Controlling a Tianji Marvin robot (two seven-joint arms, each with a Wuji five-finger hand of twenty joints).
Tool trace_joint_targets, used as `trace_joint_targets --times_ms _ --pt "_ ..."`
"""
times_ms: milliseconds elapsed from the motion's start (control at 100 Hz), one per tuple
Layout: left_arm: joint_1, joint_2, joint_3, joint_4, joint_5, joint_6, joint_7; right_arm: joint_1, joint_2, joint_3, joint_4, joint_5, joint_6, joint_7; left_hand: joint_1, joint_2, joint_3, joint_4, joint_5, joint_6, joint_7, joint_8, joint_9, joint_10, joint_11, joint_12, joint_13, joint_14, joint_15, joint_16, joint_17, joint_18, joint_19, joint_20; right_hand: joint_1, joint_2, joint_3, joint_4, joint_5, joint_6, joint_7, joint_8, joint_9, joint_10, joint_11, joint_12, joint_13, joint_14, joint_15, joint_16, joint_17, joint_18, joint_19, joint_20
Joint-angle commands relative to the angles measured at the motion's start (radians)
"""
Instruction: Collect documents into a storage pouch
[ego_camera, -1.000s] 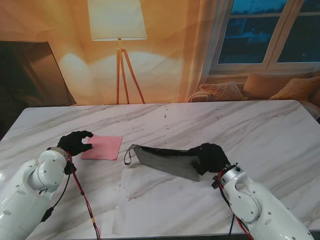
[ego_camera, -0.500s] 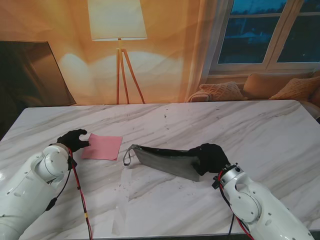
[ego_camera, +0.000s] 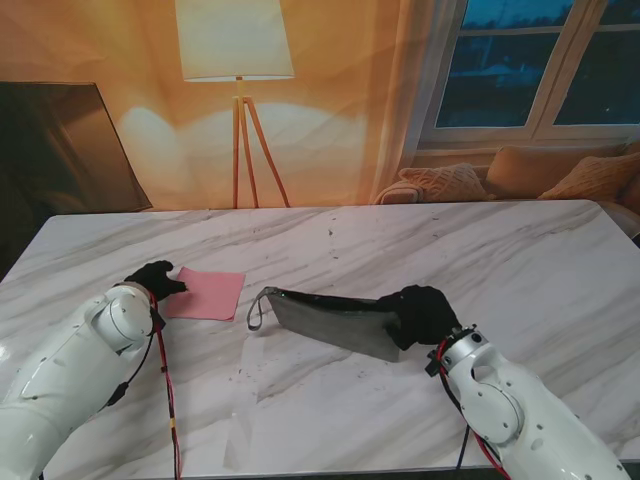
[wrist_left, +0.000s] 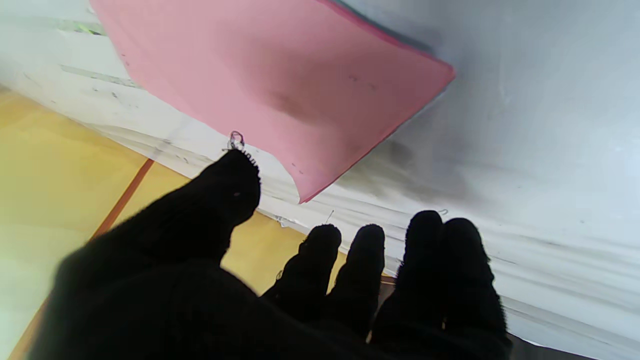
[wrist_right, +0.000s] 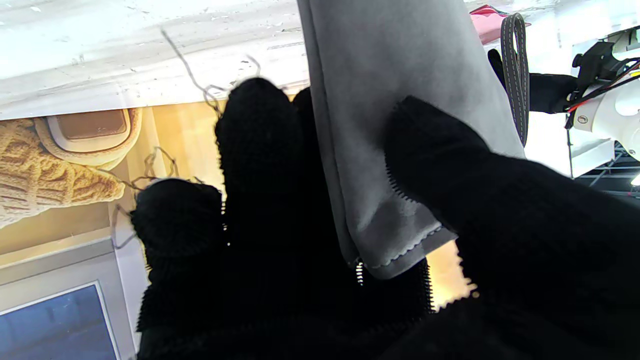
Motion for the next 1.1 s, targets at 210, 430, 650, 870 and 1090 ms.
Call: trace_joint_targets --times_ms 210,430,650,870,1090 --pt "-0.076 -0.031 0.053 0.093 -0.044 -0.004 -0.007 -0.005 0.004 0.006 -0.004 -0.010 0.005 0.026 -0.024 -0.005 -0.014 0.000 0.025 0.023 -0.032 0.007 0.022 0.010 0.107 0.107 -0.031 0.017 0.077 0.063 -0.015 -0.047 0.068 0.034 -0.020 0.059 0.012 0.034 0.007 -0.013 0.049 0.016 -0.021 0.017 0.016 0.001 -0.025 -0.027 0.018 0.012 -0.006 -0.010 0.021 0.011" --pt "-0.114 -0.047 0.098 0.158 -0.073 -0.003 -0.006 -0.003 0.005 0.003 -0.003 -0.011 0.004 0.027 -0.028 0.003 -0.031 -0.002 0.054 0.010 -0.022 0.018 0.025 0.005 0.243 0.332 -0.045 0.042 0.283 0.285 0.001 -0.075 0.150 0.121 -0.021 0.059 0.012 0.034 0.007 -0.013 0.049 0.016 -0.021 0.017 0.017 0.001 -0.025 -0.028 0.018 0.013 -0.006 -0.010 0.021 0.011" --pt "-0.124 -0.053 0.113 0.173 -0.097 0.018 -0.027 -0.005 0.005 0.001 -0.004 -0.008 0.004 0.032 -0.028 0.024 -0.066 0.000 0.091 0.003 -0.009 0.023 0.010 0.014 0.352 0.508 -0.040 0.055 0.490 0.491 0.029 -0.110 0.200 0.291 -0.021 0.061 0.011 0.034 0.008 -0.011 0.049 0.017 -0.020 0.017 0.018 0.001 -0.025 -0.028 0.018 0.014 -0.006 -0.011 0.021 0.011" --pt "-0.112 -0.050 0.102 0.146 -0.096 0.030 -0.032 -0.002 0.004 -0.002 -0.001 -0.007 0.005 0.027 -0.020 0.023 -0.066 -0.001 0.172 -0.039 0.116 0.101 0.000 0.002 0.388 0.568 -0.034 0.043 0.536 0.528 0.038 -0.121 0.201 0.363 -0.021 0.061 0.011 0.034 0.008 -0.013 0.050 0.017 -0.020 0.017 0.018 0.000 -0.024 -0.027 0.018 0.014 -0.006 -0.010 0.021 0.011" --pt "-0.109 -0.046 0.104 0.131 -0.078 0.032 -0.024 -0.003 0.004 -0.003 -0.001 -0.005 0.007 0.030 -0.014 0.010 -0.035 -0.001 -0.017 -0.056 0.529 0.369 -0.015 -0.009 0.397 0.573 -0.039 0.037 0.528 0.518 0.035 -0.122 0.193 0.359 -0.020 0.062 0.010 0.034 0.008 -0.013 0.049 0.017 -0.021 0.018 0.019 0.000 -0.024 -0.028 0.017 0.015 -0.007 -0.010 0.021 0.011"
